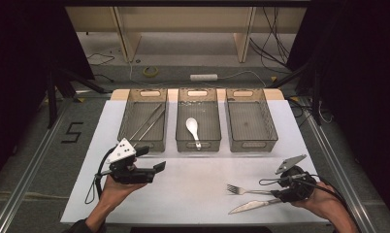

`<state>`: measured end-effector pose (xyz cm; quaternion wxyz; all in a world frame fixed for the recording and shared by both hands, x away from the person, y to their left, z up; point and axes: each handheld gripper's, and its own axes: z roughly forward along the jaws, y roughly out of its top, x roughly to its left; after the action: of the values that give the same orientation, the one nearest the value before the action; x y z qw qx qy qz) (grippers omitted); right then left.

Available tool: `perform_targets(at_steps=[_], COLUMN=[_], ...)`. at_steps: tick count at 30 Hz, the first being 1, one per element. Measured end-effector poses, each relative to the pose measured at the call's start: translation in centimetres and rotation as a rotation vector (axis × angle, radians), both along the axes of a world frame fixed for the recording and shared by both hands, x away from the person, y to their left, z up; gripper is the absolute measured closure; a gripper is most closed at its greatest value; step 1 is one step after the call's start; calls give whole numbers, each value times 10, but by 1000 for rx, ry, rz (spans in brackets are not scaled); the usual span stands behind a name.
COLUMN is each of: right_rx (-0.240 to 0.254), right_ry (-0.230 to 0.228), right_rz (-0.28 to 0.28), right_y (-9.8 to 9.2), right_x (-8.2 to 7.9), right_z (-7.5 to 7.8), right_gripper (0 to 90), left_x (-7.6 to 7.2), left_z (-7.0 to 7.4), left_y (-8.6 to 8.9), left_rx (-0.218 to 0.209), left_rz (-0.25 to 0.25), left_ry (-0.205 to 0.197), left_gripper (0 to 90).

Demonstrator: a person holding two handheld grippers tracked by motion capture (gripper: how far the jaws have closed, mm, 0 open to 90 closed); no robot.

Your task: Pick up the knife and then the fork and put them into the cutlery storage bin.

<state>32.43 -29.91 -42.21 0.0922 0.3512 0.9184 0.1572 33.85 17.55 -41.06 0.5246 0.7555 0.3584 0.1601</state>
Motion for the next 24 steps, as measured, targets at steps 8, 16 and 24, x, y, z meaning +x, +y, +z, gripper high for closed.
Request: perform_targets(at_steps=[8,16,24], right_rx=[-70,-100,-107], right_ry=[45,79,92], right_rz=[128,166,187], right_y=[11,17,18], right_x=[-8,-9,-8], right_z=[-11,-21,-26], right_gripper=[422,419,471], left_x=[0,0,0], left_z=[0,0,1], left_y=[0,0,0], left_rx=[0,2,1], left_rz=[-1,-3,-2], left_ry=[-1,-1,0], left_gripper=[168,168,168])
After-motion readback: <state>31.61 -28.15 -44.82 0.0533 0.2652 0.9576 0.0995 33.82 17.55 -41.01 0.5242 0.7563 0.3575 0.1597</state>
